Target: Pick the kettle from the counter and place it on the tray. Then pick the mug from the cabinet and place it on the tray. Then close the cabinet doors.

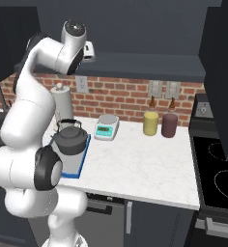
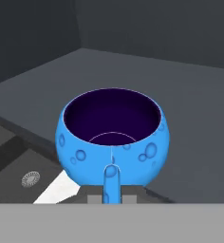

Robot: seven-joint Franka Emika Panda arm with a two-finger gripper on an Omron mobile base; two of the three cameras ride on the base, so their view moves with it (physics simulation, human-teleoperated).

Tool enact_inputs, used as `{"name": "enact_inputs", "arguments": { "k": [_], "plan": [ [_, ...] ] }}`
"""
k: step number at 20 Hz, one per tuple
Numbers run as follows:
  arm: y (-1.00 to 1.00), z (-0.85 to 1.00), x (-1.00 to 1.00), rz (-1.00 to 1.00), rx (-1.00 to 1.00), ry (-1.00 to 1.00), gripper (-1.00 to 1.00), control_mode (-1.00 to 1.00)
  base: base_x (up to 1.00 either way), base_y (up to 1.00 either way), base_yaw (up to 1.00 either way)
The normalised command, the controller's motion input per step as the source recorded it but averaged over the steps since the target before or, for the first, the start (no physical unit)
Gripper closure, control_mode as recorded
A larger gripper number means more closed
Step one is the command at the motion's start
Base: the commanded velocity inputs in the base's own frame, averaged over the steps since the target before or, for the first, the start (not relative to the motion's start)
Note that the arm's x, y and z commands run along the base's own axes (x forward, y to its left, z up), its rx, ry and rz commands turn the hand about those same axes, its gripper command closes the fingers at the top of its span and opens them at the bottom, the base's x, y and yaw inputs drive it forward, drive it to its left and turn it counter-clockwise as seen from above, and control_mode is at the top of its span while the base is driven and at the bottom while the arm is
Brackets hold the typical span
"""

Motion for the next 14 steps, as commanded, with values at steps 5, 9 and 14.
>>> {"name": "enact_inputs", "arguments": {
  "k": [5,9,14],
  "plan": [
    [-0.03,0.0,-0.93,0.17,0.0,0.01,1.0,-1.0,0.0,0.0,0.0],
    [0.0,-0.07,-0.98,0.12,0.0,0.04,1.0,-1.0,0.0,0.0,0.0],
    [0.0,-0.17,-0.9,0.13,0.0,0.08,1.0,-1.0,0.0,0.0,0.0]
  ]
}}
